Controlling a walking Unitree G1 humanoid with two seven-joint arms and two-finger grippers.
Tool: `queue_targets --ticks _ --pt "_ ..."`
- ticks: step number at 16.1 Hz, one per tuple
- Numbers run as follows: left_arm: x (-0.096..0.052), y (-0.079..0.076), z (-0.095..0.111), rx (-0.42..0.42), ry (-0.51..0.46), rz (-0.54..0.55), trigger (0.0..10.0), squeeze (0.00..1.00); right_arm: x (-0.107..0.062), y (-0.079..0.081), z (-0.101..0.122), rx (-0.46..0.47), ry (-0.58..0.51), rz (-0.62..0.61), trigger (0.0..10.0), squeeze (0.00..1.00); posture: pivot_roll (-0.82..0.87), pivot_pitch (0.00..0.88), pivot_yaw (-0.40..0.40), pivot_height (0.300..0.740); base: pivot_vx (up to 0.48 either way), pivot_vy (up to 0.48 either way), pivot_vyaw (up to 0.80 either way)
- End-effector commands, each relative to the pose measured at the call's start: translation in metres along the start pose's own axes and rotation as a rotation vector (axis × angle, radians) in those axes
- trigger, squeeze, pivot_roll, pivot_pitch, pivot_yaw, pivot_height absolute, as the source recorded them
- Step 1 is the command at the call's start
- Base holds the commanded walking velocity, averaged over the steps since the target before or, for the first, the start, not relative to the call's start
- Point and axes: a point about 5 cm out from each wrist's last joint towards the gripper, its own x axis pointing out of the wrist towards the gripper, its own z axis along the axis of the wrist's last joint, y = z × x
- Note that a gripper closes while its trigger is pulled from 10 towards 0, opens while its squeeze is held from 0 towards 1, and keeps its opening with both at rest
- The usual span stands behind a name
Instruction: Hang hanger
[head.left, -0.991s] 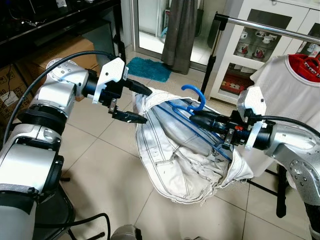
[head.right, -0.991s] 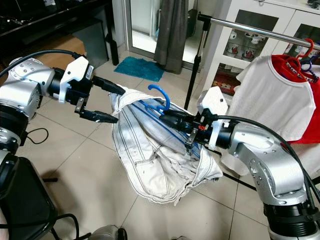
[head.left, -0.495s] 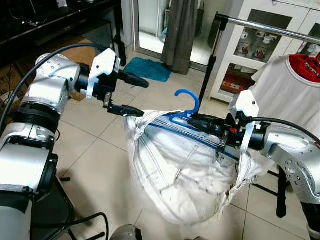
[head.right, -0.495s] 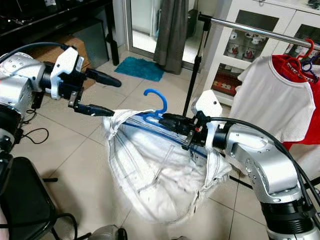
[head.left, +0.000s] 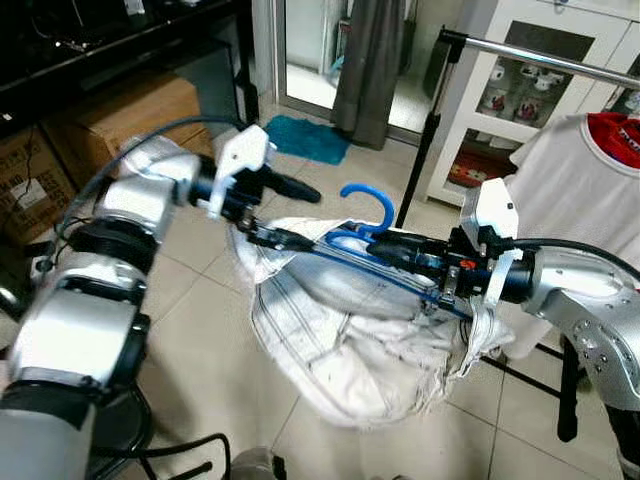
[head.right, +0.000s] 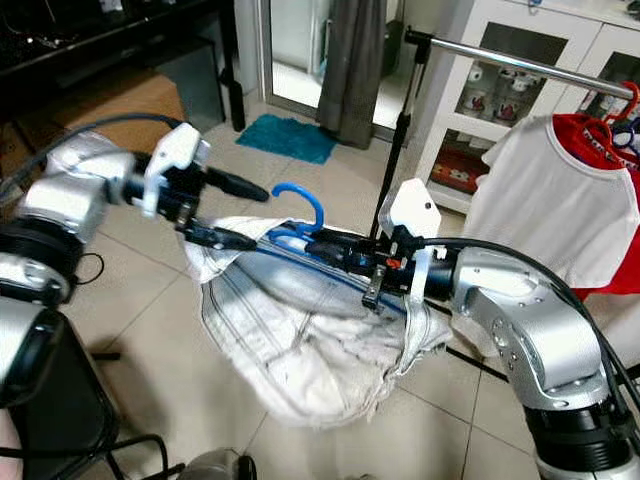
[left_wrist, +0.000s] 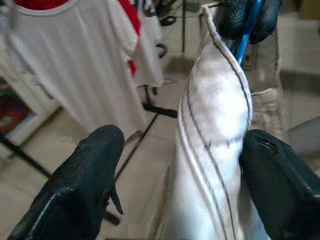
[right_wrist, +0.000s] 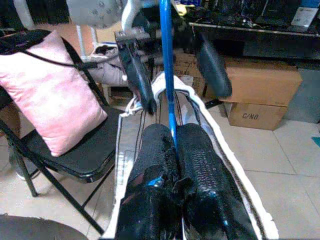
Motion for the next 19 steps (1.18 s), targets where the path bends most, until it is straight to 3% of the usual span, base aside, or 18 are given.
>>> queue_targets --ticks 1,6,13,19 --pt "0.002 0.0 0.001 -0.008 0.006 -0.022 0.0 0.0 -0.001 0.004 0.014 -0.051 -0.04 0.032 0.0 0.0 -0.05 0.0 0.007 0.74 0.0 0.0 0.0" --pt "0.008 -0.003 0.004 -0.033 0.029 -0.074 0.0 0.0 -0.002 0.005 0.016 -0.052 -0.045 0.032 0.0 0.0 -0.05 0.0 0.018 0.74 0.0 0.0 0.0" --pt "0.004 -0.016 -0.004 -0.041 0.138 -0.15 0.0 0.0 -0.001 0.008 0.017 -0.054 -0.044 0.067 0.0 0.0 -0.05 0.0 0.015 0.74 0.0 0.0 0.0" --pt "-0.001 -0.02 0.004 -0.002 0.122 -0.167 0.0 0.0 0.0 0.01 0.016 -0.058 -0.035 0.095 0.0 0.0 -0.04 0.0 0.001 0.74 0.0 0.0 0.0"
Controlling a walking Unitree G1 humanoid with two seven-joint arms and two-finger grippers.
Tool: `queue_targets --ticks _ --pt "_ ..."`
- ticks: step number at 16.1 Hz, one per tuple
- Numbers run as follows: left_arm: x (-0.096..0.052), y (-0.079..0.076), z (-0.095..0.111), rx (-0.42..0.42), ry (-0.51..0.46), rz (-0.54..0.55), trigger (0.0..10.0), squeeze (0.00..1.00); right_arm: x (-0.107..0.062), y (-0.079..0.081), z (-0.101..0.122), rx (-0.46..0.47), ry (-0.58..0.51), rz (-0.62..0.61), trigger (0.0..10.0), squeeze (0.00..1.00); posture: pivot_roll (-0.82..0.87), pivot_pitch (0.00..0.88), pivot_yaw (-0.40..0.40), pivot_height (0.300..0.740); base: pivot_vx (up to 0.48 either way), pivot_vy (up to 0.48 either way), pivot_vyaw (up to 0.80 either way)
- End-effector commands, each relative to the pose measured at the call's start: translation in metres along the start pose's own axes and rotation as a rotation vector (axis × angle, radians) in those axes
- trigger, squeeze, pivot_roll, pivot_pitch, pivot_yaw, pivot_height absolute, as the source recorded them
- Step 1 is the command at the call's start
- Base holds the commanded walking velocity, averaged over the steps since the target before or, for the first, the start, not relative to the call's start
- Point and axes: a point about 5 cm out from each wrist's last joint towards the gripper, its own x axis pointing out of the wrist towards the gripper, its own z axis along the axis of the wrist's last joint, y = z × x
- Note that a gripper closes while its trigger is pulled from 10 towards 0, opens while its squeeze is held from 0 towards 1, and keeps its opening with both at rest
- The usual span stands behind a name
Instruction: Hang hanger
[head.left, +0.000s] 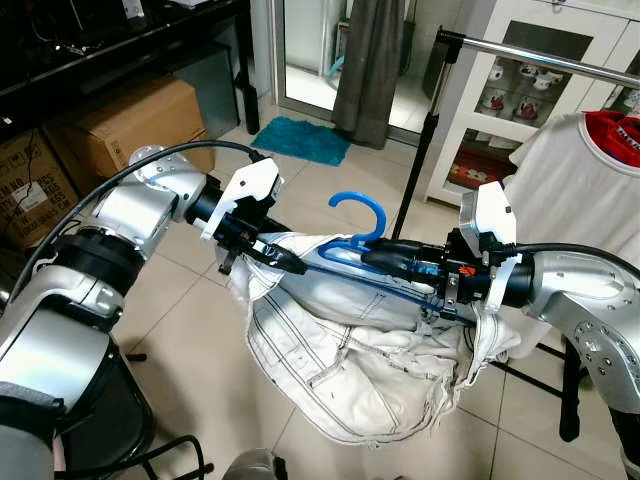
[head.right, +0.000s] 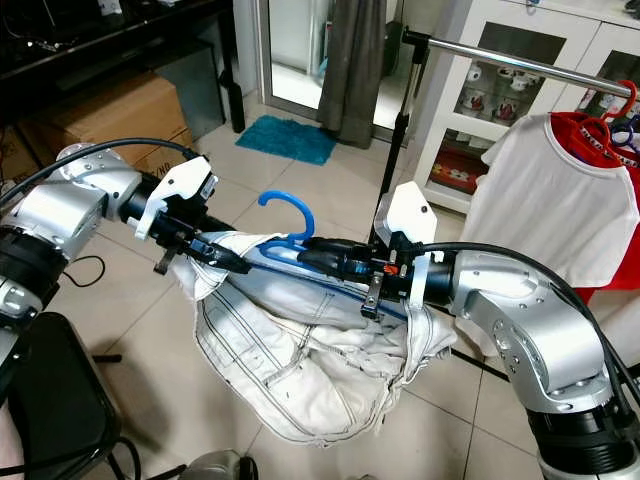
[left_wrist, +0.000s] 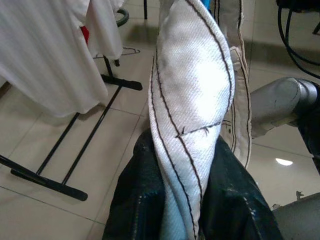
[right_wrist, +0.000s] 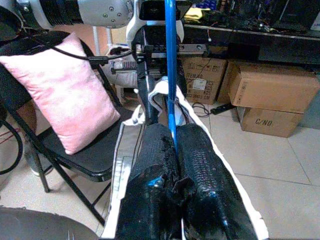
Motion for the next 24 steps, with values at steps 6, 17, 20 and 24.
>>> queue_targets --ticks 6,17,20,24 --pt "-0.002 -0.005 0.016 0.099 -0.003 -0.023 0.0 0.0 0.0 0.001 0.011 -0.086 0.023 0.032 10.0 0.0 -0.03 0.0 -0.015 0.74 0.0 0.0 0.0" --pt "-0.005 -0.004 0.012 0.162 0.064 0.016 0.0 0.0 -0.003 0.006 -0.001 0.001 0.202 0.104 10.0 1.0 -0.03 0.0 -0.029 0.74 0.0 0.0 0.0" --pt "-0.004 -0.001 0.009 0.161 0.068 0.055 0.0 0.0 -0.004 0.007 0.002 0.007 0.176 0.091 10.0 0.0 -0.04 0.0 -0.023 0.74 0.0 0.0 0.0" --pt "-0.003 0.005 0.015 0.182 0.026 0.095 0.0 0.0 -0.002 0.009 -0.004 0.036 0.204 0.082 8.9 0.0 -0.04 0.0 -0.019 0.74 0.0 0.0 0.0"
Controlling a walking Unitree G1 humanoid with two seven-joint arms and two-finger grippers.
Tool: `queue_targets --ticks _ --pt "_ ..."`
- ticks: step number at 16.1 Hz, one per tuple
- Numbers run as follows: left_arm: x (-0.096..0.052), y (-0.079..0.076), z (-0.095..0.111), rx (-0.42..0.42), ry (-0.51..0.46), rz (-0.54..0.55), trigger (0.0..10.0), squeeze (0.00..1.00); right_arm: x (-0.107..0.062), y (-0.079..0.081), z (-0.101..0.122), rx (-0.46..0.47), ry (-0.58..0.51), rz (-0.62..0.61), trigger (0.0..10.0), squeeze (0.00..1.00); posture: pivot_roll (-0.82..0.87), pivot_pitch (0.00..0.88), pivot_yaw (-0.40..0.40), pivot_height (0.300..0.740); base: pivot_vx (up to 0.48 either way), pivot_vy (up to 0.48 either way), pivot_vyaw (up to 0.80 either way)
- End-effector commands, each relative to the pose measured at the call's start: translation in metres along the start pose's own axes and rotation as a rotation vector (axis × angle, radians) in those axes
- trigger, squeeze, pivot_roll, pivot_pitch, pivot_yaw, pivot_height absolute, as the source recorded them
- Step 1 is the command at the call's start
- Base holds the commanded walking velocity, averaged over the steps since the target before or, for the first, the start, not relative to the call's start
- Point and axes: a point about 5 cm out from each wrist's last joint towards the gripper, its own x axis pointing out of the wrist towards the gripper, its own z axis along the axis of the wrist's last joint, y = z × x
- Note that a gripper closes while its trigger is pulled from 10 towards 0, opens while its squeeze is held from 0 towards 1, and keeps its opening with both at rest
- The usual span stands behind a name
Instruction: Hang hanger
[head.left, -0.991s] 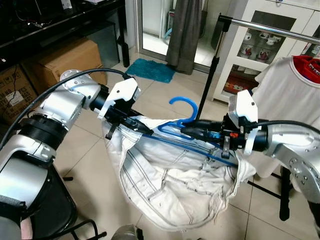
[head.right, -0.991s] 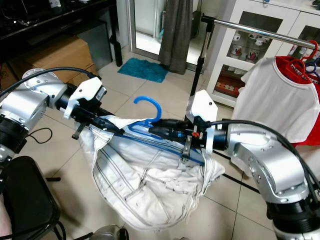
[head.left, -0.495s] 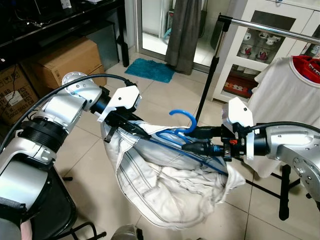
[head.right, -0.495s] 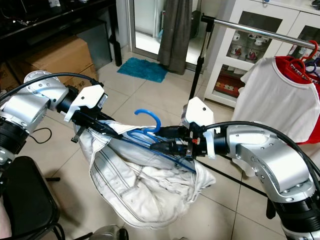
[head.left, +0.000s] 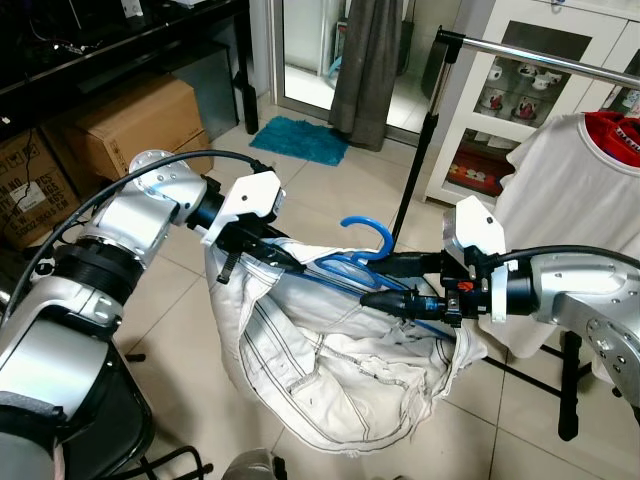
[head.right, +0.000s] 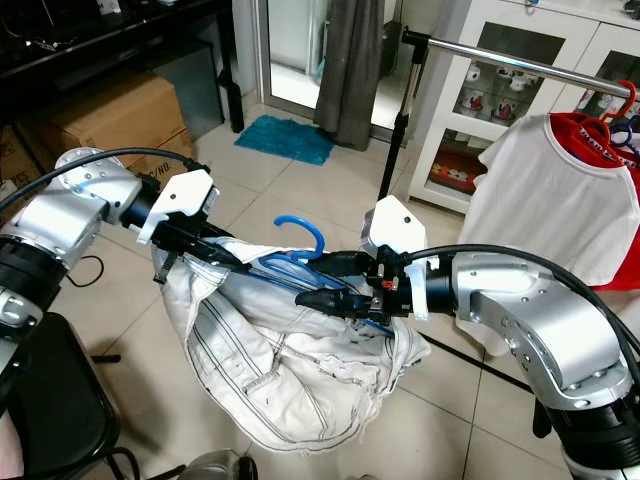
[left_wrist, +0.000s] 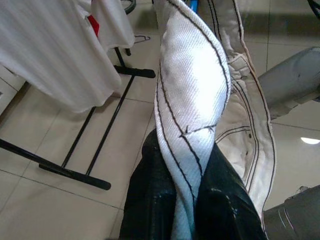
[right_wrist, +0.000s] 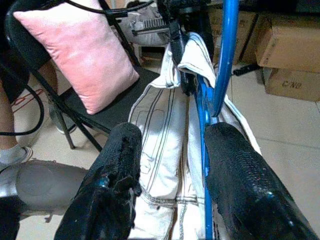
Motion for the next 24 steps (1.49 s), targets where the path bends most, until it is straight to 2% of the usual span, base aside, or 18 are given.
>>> queue_targets --ticks 1,2,10,18,19,20,24 --pt "-0.009 0.01 0.02 0.075 -0.059 0.058 0.0 0.0 0.002 0.001 -0.003 0.01 0.02 -0.013 8.4 0.0 -0.04 0.0 -0.017 0.74 0.0 0.0 0.0" --pt "-0.007 0.009 0.022 0.079 -0.068 0.04 0.0 0.0 0.006 -0.003 -0.007 0.015 0.039 -0.061 10.0 0.0 -0.04 0.0 -0.016 0.74 0.0 0.0 0.0" --pt "0.001 0.009 0.027 0.105 -0.081 0.022 0.0 0.0 0.014 -0.016 -0.015 0.042 0.106 -0.135 10.0 0.0 -0.04 0.0 -0.018 0.74 0.0 0.0 0.0" --pt "-0.008 0.011 0.023 0.093 -0.068 0.077 0.0 0.0 -0.003 -0.024 -0.02 0.059 0.128 -0.154 10.0 0.0 -0.04 0.0 -0.025 0.74 0.0 0.0 0.0" --pt "-0.005 0.012 0.025 0.1 -0.081 0.077 0.0 0.0 -0.001 -0.023 -0.019 0.067 0.115 -0.14 5.5 0.0 -0.04 0.0 -0.025 0.74 0.0 0.0 0.0" --pt "-0.003 0.012 0.026 0.107 -0.089 0.075 0.0 0.0 0.002 -0.021 -0.019 0.075 0.104 -0.121 0.0 0.0 -0.04 0.0 -0.025 0.74 0.0 0.0 0.0" --pt "0.0 0.013 0.03 0.128 -0.106 0.09 0.0 0.0 0.007 -0.019 -0.018 0.094 0.089 -0.093 0.0 0.0 -0.04 0.0 -0.025 0.74 0.0 0.0 0.0"
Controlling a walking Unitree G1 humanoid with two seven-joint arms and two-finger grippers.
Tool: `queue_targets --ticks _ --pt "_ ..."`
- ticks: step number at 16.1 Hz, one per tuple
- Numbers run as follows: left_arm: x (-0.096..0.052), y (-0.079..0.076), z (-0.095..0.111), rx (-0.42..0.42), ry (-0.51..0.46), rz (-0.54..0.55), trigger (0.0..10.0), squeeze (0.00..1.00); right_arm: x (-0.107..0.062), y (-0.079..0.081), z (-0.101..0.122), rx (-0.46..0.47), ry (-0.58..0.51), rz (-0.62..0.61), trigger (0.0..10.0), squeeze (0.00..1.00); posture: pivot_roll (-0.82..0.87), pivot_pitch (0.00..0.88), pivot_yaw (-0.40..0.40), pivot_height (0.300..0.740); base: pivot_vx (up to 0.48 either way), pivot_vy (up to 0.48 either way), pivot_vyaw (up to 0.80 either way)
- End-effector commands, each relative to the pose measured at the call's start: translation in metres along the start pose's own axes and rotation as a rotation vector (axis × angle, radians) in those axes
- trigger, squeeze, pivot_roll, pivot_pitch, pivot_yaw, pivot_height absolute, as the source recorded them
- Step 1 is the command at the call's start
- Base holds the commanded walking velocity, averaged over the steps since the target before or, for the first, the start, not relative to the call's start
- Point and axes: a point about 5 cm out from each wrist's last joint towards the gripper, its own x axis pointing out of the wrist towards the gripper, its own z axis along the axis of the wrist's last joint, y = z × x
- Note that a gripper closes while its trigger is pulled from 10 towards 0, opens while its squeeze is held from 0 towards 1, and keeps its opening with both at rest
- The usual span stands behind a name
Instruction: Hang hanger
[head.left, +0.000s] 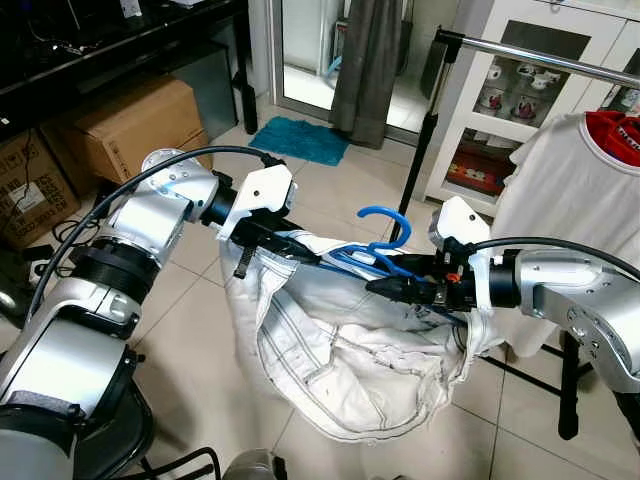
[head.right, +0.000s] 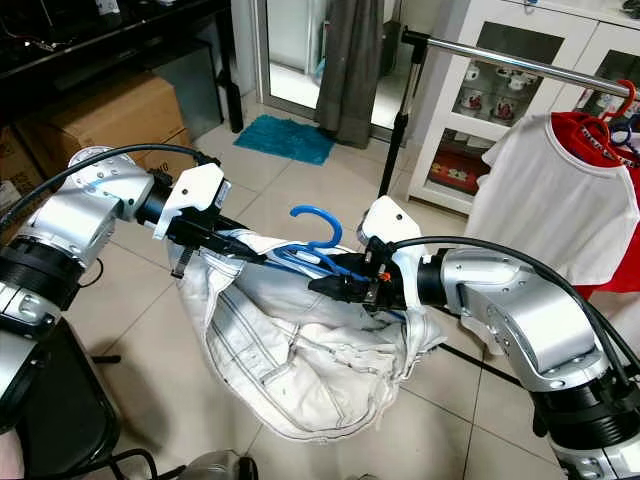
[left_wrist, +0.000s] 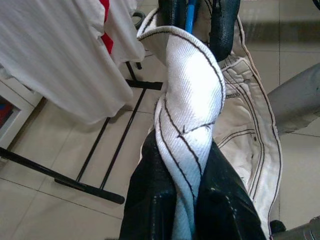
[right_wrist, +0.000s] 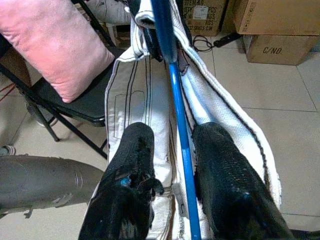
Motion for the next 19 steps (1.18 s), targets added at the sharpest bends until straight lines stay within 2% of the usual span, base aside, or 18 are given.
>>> queue_targets --ticks 1,6,7,8,9,10,11,16,17,19 --pt "-0.006 0.008 0.02 0.085 -0.059 0.047 0.0 0.0 0.001 0.001 -0.003 0.029 -0.003 0.011 0.0 0.0 -0.04 0.0 -0.026 0.74 0.0 0.0 0.0" --pt "-0.002 0.007 0.021 0.091 -0.07 0.044 0.0 0.0 0.006 0.004 0.0 0.03 -0.026 0.027 0.0 0.0 -0.04 0.0 -0.027 0.74 0.0 0.0 0.0" --pt "-0.001 0.007 0.022 0.089 -0.079 0.043 0.0 0.0 0.007 0.004 0.001 0.028 -0.028 0.028 0.6 0.0 -0.04 0.0 -0.028 0.74 0.0 0.0 0.0" --pt "0.0 0.007 0.023 0.089 -0.085 0.043 0.0 0.0 0.007 0.004 0.001 0.028 -0.029 0.029 0.6 0.0 -0.04 0.0 -0.028 0.74 0.0 0.0 0.0" --pt "0.0 0.008 0.024 0.09 -0.093 0.045 0.0 0.0 0.008 0.005 0.001 0.027 -0.031 0.031 1.1 0.0 -0.04 0.0 -0.029 0.74 0.0 0.0 0.0" --pt "0.0 0.008 0.026 0.091 -0.097 0.044 0.0 0.0 0.009 0.005 0.002 0.028 -0.033 0.034 0.9 0.0 -0.04 0.0 -0.029 0.74 0.0 0.0 0.0" --pt "0.001 0.009 0.027 0.095 -0.105 0.048 0.0 0.0 0.011 0.007 0.002 0.031 -0.038 0.047 0.0 0.0 -0.04 0.0 -0.03 0.74 0.0 0.0 0.0" --pt "0.001 0.009 0.028 0.097 -0.109 0.05 0.0 0.0 0.012 0.008 0.002 0.033 -0.041 0.057 0.0 0.0 -0.04 0.0 -0.031 0.74 0.0 0.0 0.0" --pt "0.0 0.011 0.028 0.093 -0.116 0.072 10.0 0.0 0.01 0.009 0.002 0.036 -0.044 0.068 0.0 0.0 -0.04 0.0 -0.031 0.74 0.0 0.0 0.0" --pt "-0.003 0.011 0.027 0.06 -0.151 0.073 10.0 0.0 0.006 0.009 0.0 0.038 -0.043 0.075 0.0 0.0 -0.04 0.0 -0.031 0.74 0.0 0.0 0.0"
